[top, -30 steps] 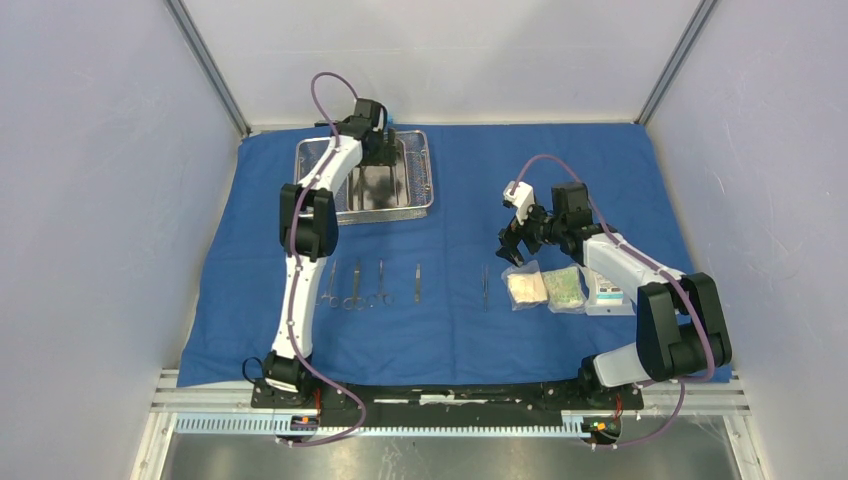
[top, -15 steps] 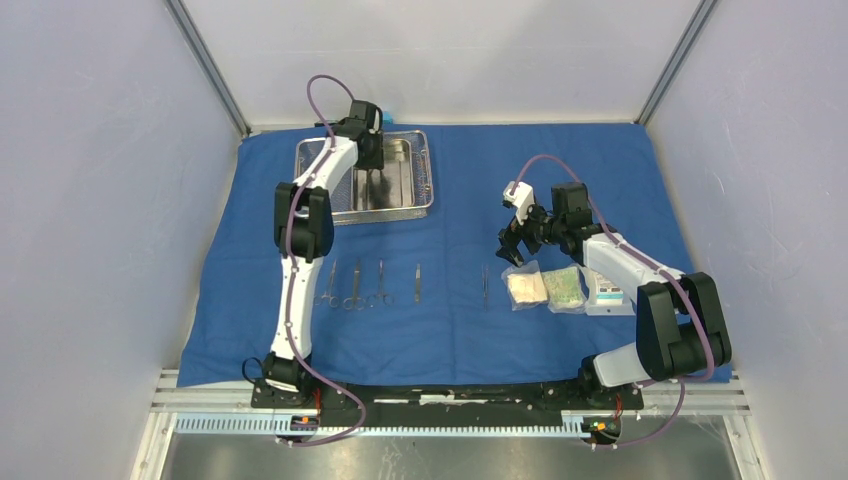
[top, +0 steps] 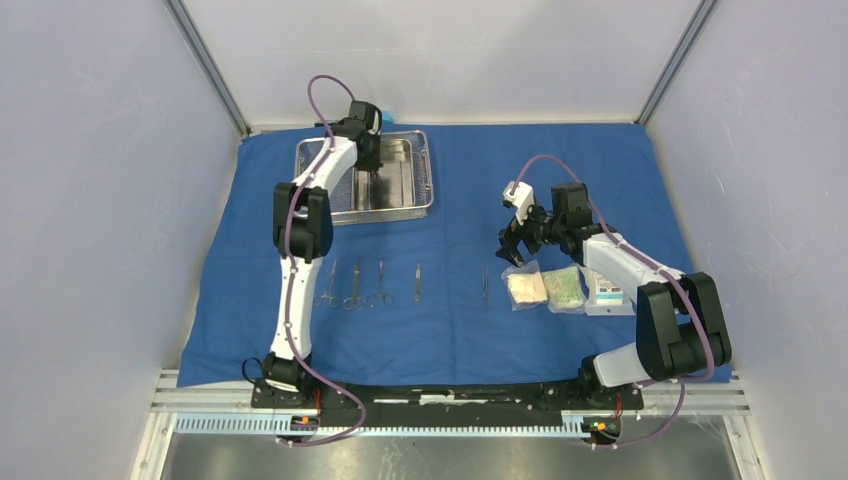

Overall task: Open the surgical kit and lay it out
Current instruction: Pick up the medical item from the container.

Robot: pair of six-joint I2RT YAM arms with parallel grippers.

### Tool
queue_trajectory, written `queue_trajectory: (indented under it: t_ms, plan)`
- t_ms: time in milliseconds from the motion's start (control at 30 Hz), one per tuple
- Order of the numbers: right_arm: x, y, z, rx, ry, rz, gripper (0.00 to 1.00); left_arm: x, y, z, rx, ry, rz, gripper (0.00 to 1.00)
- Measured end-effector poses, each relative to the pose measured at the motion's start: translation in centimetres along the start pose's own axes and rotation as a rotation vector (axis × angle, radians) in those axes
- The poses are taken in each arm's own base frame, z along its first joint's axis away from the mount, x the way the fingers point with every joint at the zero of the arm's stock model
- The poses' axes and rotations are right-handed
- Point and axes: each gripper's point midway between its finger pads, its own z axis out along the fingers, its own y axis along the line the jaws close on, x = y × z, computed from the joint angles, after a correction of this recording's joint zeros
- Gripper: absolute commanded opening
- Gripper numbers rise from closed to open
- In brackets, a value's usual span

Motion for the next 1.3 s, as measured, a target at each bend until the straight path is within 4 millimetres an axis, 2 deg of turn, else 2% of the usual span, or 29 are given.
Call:
queue_trajectory:
  t_ms: [100, 600, 700, 967, 1100, 1300]
  plan:
    - [0.0, 0.0, 0.0, 0.000, 0.000, 0.000, 0.97, 0.0, 0.2, 0.0, 0.000, 0.002, 0.002, 0.03]
    - [-0.1, 0.1, 0.0, -0.003, -0.002, 0.008, 0.97, -0.2, 0.0, -1.0, 0.035, 0.008, 0.009, 0.02]
    - [-0.1, 0.1, 0.0, -0.003, -0.004, 0.007, 0.97, -0.8, -0.1, -2.3, 0.047, -0.005, 0.009, 0.02]
    - [-0.8, 0.1, -0.4, 0.003, -0.022, 0.001, 0.97, -2.2, -1.0, -7.2, 0.085, -0.053, 0.016, 0.02]
    - [-1.3, 0.3, -0.6, 0.002, -0.038, 0.011, 0.97, -1.1, -2.2, -9.5, 0.126, -0.043, 0.031, 0.02]
    - [-3.0, 0.2, -0.8, 0.001, -0.074, 0.032, 0.97, 2.0, -6.1, -13.4, 0.276, -0.010, 0.072, 0.02]
